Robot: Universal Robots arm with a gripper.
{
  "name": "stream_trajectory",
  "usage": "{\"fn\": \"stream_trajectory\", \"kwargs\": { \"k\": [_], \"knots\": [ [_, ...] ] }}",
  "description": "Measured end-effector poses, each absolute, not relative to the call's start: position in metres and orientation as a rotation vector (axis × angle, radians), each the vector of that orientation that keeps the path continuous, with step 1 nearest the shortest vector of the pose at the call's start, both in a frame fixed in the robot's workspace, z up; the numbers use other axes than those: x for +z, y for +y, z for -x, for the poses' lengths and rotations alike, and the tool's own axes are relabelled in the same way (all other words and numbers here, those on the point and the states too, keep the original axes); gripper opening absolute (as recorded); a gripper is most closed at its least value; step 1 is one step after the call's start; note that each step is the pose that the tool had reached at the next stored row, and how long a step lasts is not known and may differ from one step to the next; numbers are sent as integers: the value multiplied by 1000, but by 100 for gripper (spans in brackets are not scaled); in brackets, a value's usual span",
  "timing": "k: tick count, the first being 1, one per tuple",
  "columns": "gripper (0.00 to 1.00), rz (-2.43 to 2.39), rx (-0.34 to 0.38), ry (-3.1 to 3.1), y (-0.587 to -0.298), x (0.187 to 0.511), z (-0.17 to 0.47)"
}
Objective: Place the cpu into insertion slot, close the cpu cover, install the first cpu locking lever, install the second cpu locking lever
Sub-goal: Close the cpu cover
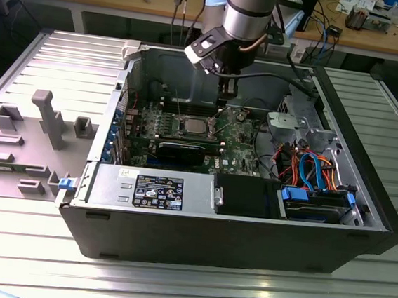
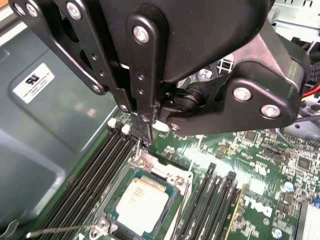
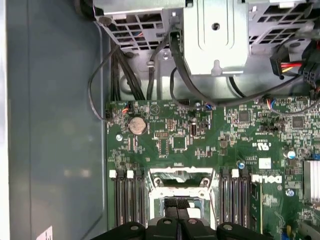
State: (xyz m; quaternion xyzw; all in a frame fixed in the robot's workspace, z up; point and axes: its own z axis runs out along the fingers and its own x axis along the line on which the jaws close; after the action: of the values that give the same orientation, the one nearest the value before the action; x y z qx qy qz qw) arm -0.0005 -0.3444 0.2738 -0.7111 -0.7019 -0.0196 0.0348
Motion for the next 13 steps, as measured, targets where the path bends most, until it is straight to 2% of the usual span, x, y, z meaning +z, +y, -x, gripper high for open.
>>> {"fn": "stream_trajectory", "kwargs": {
  "k": [13],
  "knots": [
    [11,2150,-42,-2195,-345,266,-39]
  ]
}}
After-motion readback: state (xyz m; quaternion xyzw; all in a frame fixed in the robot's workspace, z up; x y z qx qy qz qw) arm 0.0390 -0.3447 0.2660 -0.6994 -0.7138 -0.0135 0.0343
